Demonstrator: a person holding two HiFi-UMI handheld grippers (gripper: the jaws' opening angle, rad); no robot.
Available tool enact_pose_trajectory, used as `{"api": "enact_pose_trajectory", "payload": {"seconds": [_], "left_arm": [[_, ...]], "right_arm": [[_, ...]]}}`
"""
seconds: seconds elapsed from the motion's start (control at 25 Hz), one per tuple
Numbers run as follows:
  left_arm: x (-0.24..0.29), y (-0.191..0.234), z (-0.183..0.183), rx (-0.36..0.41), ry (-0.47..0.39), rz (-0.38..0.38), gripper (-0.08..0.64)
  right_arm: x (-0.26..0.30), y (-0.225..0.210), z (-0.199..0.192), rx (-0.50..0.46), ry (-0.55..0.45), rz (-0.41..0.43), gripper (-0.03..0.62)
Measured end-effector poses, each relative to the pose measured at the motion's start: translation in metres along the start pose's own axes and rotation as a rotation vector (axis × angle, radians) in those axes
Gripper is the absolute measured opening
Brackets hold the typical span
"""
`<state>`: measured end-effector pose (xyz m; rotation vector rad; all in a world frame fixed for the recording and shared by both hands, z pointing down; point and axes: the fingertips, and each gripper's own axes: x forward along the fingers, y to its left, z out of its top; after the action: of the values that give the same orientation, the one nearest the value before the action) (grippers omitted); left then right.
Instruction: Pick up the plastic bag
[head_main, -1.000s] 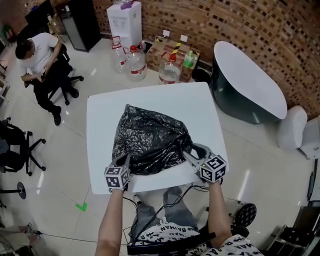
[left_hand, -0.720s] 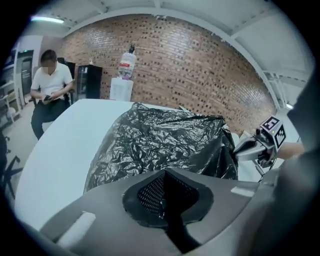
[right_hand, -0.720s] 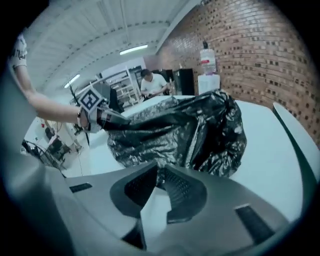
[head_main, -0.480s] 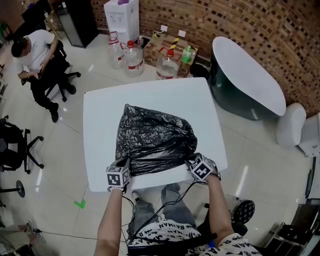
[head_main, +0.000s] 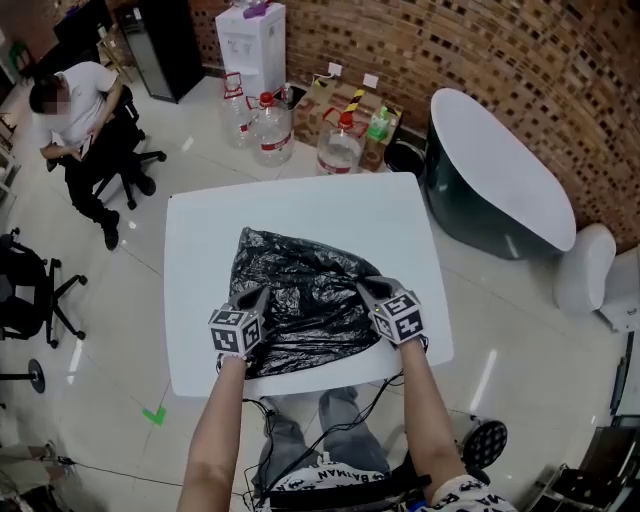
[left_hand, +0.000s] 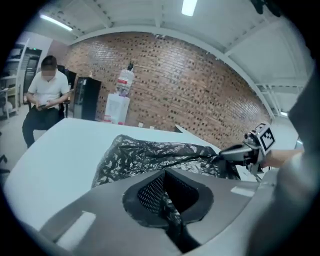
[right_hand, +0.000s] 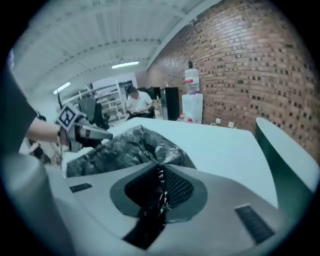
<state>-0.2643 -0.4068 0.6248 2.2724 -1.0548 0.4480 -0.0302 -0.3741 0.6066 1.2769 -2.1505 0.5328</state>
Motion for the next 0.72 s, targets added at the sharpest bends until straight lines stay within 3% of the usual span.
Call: {"api": "enact_pose_trajectory", "payload": {"seconds": [0.08, 0.28, 0.44, 0.52, 0.64, 0.72], "left_arm": [[0.019, 0.024, -0.006, -0.067, 0.035, 0.057, 0.002], [0.024, 0.050, -0.015, -0.067, 0.109, 0.191, 0.002], [0.025, 0.059, -0.021, -0.030, 0.150, 0.244, 0.002], [0.026, 0.059, -0.020, -0.047, 0.154, 0.238, 0.002], [0.008, 0.043, 0.009, -0.147, 0.013, 0.152, 0.002], [-0.025, 0.029, 0.037, -0.166, -0.114, 0.107, 0.002]], "right_arm": [[0.031, -0.005, -0.013, -0.082, 0.061, -0.067, 0.060], [0.061, -0.032, -0.028, -0.055, 0.104, -0.145, 0.060], [0.067, -0.038, -0.026, -0.024, 0.091, -0.126, 0.060], [0.063, -0.037, -0.017, -0.001, 0.053, -0.095, 0.064], [0.023, -0.032, 0.023, 0.088, -0.116, -0.062, 0.064], [-0.015, -0.022, 0.050, 0.159, -0.229, -0.050, 0.063]]}}
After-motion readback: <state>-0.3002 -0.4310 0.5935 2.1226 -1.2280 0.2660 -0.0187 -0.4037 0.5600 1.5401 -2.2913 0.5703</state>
